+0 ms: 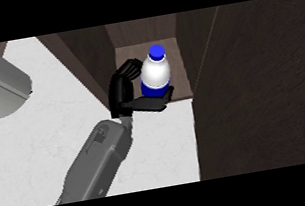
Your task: Pick up the bottled water, place it into the cabinet and close the cabinet
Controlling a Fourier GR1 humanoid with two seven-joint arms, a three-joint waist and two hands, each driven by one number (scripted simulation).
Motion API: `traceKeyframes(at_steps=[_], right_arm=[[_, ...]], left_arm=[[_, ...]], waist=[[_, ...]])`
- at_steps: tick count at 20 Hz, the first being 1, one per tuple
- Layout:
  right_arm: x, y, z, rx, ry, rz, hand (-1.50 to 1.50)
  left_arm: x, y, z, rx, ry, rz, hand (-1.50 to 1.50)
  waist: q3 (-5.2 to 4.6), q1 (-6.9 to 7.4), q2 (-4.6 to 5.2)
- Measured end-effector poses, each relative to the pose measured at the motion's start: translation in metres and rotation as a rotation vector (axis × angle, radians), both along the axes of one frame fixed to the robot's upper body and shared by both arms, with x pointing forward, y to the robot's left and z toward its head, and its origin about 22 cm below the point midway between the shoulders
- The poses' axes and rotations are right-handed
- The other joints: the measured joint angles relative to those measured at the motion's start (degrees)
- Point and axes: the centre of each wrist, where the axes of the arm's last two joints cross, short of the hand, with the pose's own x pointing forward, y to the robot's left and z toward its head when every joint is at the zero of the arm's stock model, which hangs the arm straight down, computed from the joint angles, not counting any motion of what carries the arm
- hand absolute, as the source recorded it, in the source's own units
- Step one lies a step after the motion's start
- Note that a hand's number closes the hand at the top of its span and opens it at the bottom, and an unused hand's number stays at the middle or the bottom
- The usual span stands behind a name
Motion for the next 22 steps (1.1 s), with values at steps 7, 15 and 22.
traceKeyframes(at_steps=[7,15,22], right_arm=[[0.002,-0.01,0.0,-0.03,-0.009,0.007,-1.5],[0.006,-0.01,0.0,-0.021,-0.025,0.017,-1.5],[0.01,-0.015,-0.001,-0.027,-0.039,0.03,-1.5]], left_arm=[[0.035,-0.018,0.03,0.065,0.042,0.082,1.5],[0.059,-0.011,0.027,0.243,0.06,0.158,1.5],[0.07,0.009,0.018,0.29,0.113,0.291,1.5]], waist=[[0.0,-0.97,0.37],[0.0,-1.69,0.81],[-0.04,-2.57,1.42]])
